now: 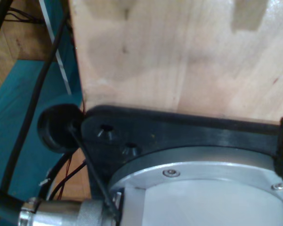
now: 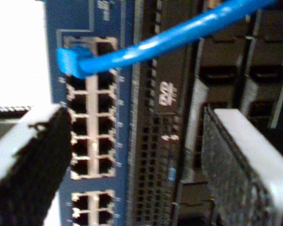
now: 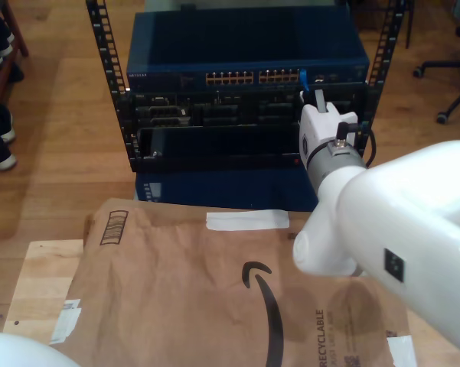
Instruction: Grab the cable and plug it in
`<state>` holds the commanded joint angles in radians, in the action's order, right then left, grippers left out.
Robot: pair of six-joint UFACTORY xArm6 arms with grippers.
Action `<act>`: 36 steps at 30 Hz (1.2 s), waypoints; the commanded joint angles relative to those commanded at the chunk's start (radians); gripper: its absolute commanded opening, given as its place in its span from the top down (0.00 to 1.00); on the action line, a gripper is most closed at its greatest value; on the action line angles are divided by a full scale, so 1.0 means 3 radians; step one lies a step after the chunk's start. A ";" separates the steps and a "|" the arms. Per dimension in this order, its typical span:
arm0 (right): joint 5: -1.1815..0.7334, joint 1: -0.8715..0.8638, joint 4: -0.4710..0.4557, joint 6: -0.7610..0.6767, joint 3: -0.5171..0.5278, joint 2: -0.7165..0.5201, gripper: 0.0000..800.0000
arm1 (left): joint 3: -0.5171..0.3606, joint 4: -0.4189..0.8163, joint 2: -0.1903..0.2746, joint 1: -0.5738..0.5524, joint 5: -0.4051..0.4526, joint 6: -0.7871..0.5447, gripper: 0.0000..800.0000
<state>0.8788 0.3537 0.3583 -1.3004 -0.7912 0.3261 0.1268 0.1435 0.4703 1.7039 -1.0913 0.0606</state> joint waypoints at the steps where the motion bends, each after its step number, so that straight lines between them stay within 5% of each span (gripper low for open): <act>1: -0.0113 -0.0046 -0.0015 0.0056 0.0015 -0.0056 0.45 | 0.0000 0.0000 0.0000 0.0000 0.0000 0.0000 0.00; 5: -0.0823 -0.0302 -0.0194 0.0220 0.0031 -0.0384 0.26 | 0.0000 0.0000 0.0000 0.0000 0.0000 0.0000 0.00; 14: -0.2373 -0.1059 -0.0921 0.0240 0.0148 -0.1120 0.02 | 0.0000 0.0000 0.0000 0.0000 0.0000 0.0000 0.00; 22: -0.3340 -0.1872 -0.1534 0.0266 0.0419 -0.1734 0.01 | 0.0000 0.0000 0.0000 0.0000 0.0000 0.0000 0.00; 26: -0.4025 -0.2307 -0.1949 0.0650 0.0425 -0.1954 0.01 | 0.0000 0.0000 0.0000 0.0000 0.0000 0.0000 0.00; 32: -0.4644 -0.2961 -0.1928 0.1519 0.0757 -0.2506 0.01 | 0.0000 0.0000 0.0000 0.0000 0.0000 0.0000 0.00; 36: -0.5677 -0.3340 -0.1944 0.1954 0.0854 -0.2874 0.00 | 0.0000 0.0000 0.0000 0.0000 0.0000 0.0000 0.00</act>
<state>-0.8243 -0.6483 -0.2248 -0.7142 -0.5349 -0.5363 0.1268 0.1435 0.4703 1.7039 -1.0913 0.0606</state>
